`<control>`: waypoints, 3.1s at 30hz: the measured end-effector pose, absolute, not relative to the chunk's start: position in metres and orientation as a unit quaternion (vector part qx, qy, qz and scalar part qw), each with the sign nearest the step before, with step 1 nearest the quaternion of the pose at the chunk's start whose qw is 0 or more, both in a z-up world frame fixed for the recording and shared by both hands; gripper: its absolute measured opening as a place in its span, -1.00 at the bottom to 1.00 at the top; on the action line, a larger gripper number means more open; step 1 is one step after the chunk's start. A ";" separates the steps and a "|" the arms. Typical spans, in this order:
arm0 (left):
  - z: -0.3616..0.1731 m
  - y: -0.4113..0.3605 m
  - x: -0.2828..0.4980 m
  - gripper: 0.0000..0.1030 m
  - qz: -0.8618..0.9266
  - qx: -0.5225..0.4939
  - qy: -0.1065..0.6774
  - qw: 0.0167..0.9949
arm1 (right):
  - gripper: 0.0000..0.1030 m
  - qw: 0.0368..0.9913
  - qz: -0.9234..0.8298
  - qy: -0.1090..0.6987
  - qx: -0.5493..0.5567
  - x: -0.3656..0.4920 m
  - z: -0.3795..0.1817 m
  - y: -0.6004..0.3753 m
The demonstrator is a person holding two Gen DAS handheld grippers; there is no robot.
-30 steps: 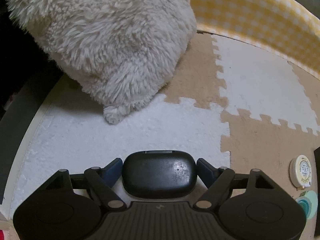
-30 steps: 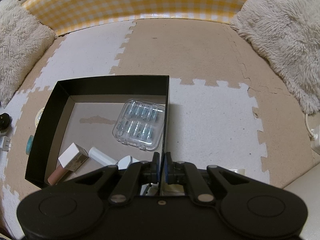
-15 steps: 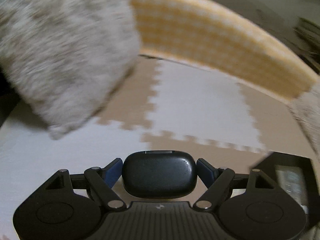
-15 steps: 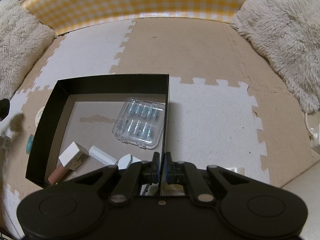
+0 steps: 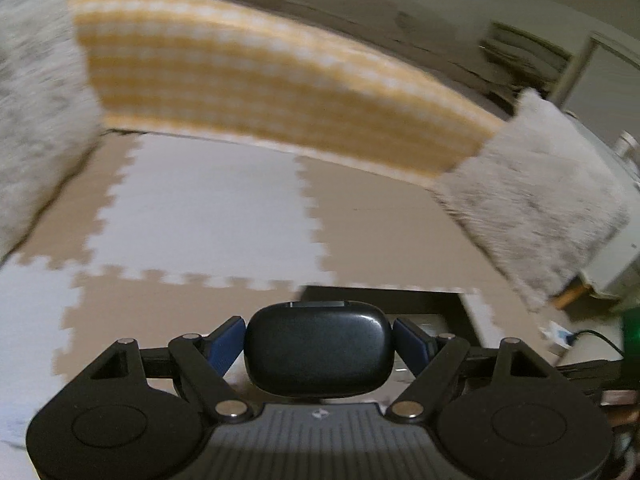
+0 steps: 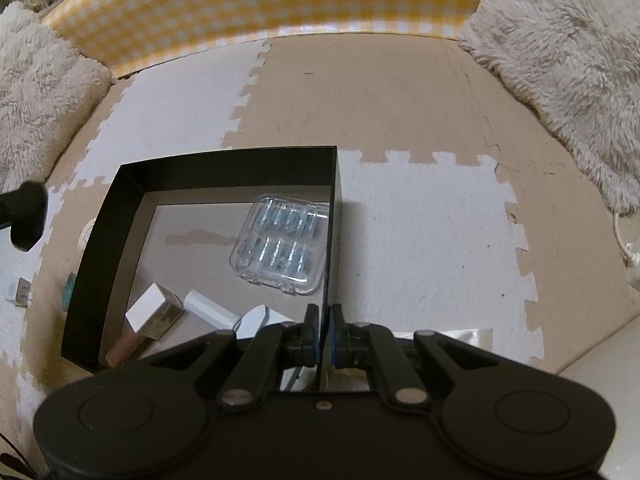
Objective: Organize rigid objects
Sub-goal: 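Carry the black earbud case into the box and release it, then move the left tool to the white charger and grasp it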
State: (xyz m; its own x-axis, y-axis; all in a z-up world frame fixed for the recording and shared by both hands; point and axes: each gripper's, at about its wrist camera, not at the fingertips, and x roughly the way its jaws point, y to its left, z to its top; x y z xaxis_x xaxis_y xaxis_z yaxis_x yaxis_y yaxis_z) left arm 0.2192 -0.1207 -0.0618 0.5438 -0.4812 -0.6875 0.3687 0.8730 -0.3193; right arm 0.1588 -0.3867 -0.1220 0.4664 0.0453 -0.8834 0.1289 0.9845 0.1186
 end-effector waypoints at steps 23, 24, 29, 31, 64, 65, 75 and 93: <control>-0.132 -0.242 0.251 0.56 -0.186 0.015 0.463 0.866 | -0.89 0.851 -0.027 0.516 0.101 0.159 -0.123 -0.390; -0.132 -0.245 0.252 0.56 -0.186 0.020 0.460 0.868 | -0.89 0.851 -0.027 0.515 0.101 0.159 -0.123 -0.390; -0.136 -0.257 0.255 0.57 -0.185 0.028 0.456 0.870 | -0.89 0.851 -0.026 0.515 0.103 0.158 -0.122 -0.390; -0.137 -0.259 0.256 0.58 -0.180 0.036 0.456 0.871 | -0.89 0.850 -0.026 0.515 0.103 0.158 -0.122 -0.391; -0.084 -0.223 0.209 1.00 -0.239 0.039 0.441 0.864 | -0.87 0.848 -0.027 0.517 0.115 0.153 -0.122 -0.394; -0.082 -0.220 0.208 1.00 -0.241 0.039 0.439 0.865 | -0.88 0.846 -0.026 0.520 0.119 0.153 -0.123 -0.394; -0.054 -0.174 0.189 1.00 -0.258 0.031 0.417 0.871 | -0.88 0.843 -0.030 0.525 0.111 0.154 -0.122 -0.392; -0.046 -0.070 0.179 1.00 -0.223 0.022 0.403 0.887 | -0.88 0.845 -0.028 0.525 0.099 0.155 -0.123 -0.391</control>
State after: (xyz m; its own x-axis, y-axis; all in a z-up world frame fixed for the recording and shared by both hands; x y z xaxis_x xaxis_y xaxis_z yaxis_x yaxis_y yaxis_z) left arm 0.1793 -0.0703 -0.0456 0.5748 -0.3779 -0.7258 0.4139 0.8994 -0.1405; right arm 0.1545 -0.3905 -0.1228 0.4480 0.0564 -0.8923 0.1522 0.9786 0.1383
